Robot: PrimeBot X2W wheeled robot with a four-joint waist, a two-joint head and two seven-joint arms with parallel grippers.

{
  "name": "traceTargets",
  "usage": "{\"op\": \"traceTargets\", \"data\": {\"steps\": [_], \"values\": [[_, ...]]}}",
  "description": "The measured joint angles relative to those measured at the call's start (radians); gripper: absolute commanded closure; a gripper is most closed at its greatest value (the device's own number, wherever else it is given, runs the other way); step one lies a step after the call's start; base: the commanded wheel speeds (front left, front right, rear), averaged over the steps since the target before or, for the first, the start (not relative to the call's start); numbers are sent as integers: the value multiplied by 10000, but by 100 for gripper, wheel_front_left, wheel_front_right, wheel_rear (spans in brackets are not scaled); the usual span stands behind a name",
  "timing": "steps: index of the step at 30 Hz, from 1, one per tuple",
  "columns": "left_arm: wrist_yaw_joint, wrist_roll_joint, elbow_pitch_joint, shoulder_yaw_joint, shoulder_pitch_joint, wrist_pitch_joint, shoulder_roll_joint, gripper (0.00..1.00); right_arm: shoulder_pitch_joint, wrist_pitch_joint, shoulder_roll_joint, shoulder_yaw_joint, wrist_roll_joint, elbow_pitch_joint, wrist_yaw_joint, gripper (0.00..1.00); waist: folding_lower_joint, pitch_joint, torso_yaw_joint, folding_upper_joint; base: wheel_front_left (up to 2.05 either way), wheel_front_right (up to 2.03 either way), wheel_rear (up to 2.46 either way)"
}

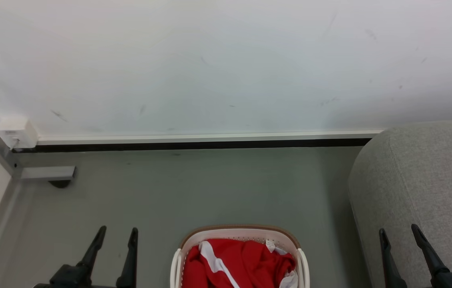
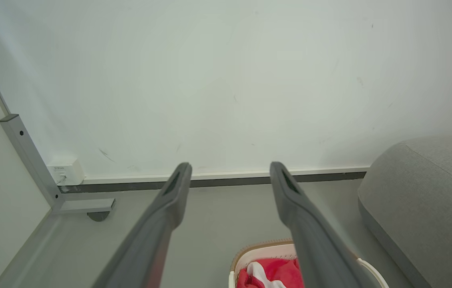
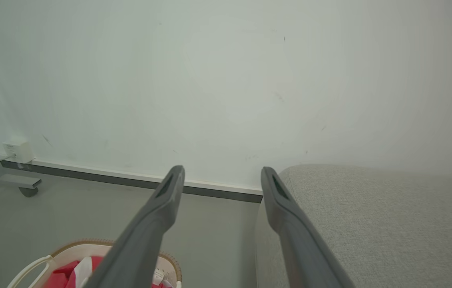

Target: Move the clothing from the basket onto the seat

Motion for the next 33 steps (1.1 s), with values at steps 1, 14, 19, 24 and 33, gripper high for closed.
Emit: {"op": "traceTargets", "data": {"steps": [1,14,19,24,33], "values": [[-2,0,0,13,0,0,-2,0,-1,-6,0,0,2,-2,0,0,0,18,-10,0,0,0,0],[-104,86,-130,104,-245,0,4,0,-328,-8,-4,58,79,-267,0,0,0,597,-332,0,0,0,0],[-236,184,21,-268,-1108,-2,104,0,-786,-12,-8,-35,104,-616,0,0,0,1326,-510,0,0,0,0],[-353,453,711,-1051,-2540,0,280,0,-1411,-12,-8,-105,104,-986,0,0,1,2377,-668,0,0,0,0],[-401,941,2713,-2909,-5489,566,211,0,-2632,-12,-15,-69,217,-1755,0,0,3,4582,-974,0,0,0,0]]}}
